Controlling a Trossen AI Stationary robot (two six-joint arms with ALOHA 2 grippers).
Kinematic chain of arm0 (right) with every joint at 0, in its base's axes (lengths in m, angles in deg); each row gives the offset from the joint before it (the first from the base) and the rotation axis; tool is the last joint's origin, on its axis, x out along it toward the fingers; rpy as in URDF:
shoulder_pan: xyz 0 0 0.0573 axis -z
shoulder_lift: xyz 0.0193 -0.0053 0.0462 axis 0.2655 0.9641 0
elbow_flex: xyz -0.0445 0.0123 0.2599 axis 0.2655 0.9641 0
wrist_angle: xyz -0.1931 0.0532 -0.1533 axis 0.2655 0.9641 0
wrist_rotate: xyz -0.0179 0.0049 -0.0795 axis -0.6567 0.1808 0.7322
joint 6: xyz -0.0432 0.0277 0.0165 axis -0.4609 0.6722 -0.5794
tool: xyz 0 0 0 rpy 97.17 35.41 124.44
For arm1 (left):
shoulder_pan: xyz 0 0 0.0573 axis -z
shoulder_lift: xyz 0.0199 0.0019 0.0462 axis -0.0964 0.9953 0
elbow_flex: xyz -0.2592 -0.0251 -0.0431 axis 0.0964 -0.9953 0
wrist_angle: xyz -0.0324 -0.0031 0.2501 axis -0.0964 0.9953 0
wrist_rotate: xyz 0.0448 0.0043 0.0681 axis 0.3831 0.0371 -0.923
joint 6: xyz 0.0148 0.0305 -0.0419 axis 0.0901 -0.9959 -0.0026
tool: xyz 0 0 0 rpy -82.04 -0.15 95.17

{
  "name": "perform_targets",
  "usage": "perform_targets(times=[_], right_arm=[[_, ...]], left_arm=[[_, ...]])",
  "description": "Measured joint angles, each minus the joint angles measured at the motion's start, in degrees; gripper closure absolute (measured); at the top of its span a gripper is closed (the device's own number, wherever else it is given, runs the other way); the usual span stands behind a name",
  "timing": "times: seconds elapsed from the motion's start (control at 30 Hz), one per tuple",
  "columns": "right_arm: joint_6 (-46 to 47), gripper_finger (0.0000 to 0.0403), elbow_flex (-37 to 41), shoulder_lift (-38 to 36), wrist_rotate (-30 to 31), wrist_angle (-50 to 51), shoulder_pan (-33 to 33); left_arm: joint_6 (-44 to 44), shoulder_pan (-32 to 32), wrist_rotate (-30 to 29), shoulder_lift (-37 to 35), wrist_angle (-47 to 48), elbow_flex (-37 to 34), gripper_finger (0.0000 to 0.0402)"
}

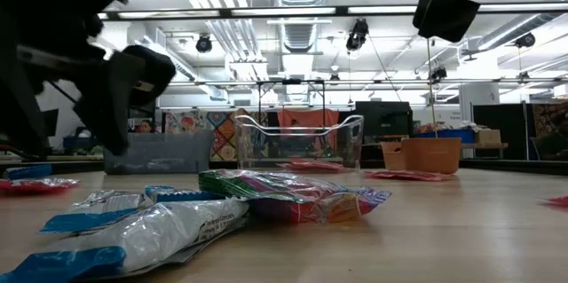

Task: Sort candy
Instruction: Put the white chocolate into the black bin

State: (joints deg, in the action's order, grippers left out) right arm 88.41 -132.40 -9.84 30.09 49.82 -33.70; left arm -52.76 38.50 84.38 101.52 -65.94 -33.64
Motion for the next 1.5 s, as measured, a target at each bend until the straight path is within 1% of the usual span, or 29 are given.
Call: perform_targets(times=[0.1, 0.2, 0.3, 0.43, 0.63, 0.97, 1.1, 1.23, 1.37, 1.5], right_arm=[[0.15, 0.0227, 0.00, 0.11, 0.30, 0.01, -0.24], [0.79, 0.0227, 0.01, 0.11, 0.30, 0.01, -0.22], [0.79, 0.0227, 0.02, 0.13, 0.32, 0.03, -0.22], [0.76, 0.0227, 0.02, 0.17, 0.37, 0.02, -0.22], [0.77, 0.0227, 0.04, 0.20, 1.05, 0.02, -0.22], [0.77, 0.0227, 0.07, 0.20, 1.81, 0.04, -0.22], [0.76, 0.0227, 0.07, 0.20, 1.81, 0.04, -0.22], [0.76, 0.0227, 0.07, 0.22, 1.81, 0.07, -0.22], [0.53, 0.0227, 0.07, 0.22, 1.81, 0.05, -0.22], [-0.02, 0.0227, 0.07, 0.22, 1.81, 0.04, -0.22]], left_arm=[[-2.94, 0.11, -2.73, 2.89, 0.49, 1.45, 0.0186], [-5.27, 0.11, -4.72, 5.24, 0.86, 2.56, 0.0176], [-6.42, 0.09, -4.75, 6.50, 0.61, 3.09, 0.0176], [-6.37, 0.04, -4.73, 8.13, 0.27, 3.26, 0.0186], [-6.11, 0.11, -4.53, 8.91, 0.05, 3.48, 0.0218], [-6.19, 0.29, -4.33, 8.20, 1.21, 3.39, 0.0313], [-6.20, 0.32, -4.36, 7.61, 1.67, 3.42, 0.0340], [-6.13, 0.42, -3.40, 6.21, 3.97, 3.76, 0.0358], [-5.60, 0.61, -2.93, 3.32, 7.11, 3.76, 0.0362], [-4.56, 0.59, -2.97, -1.05, 10.23, 3.82, 0.0363]])
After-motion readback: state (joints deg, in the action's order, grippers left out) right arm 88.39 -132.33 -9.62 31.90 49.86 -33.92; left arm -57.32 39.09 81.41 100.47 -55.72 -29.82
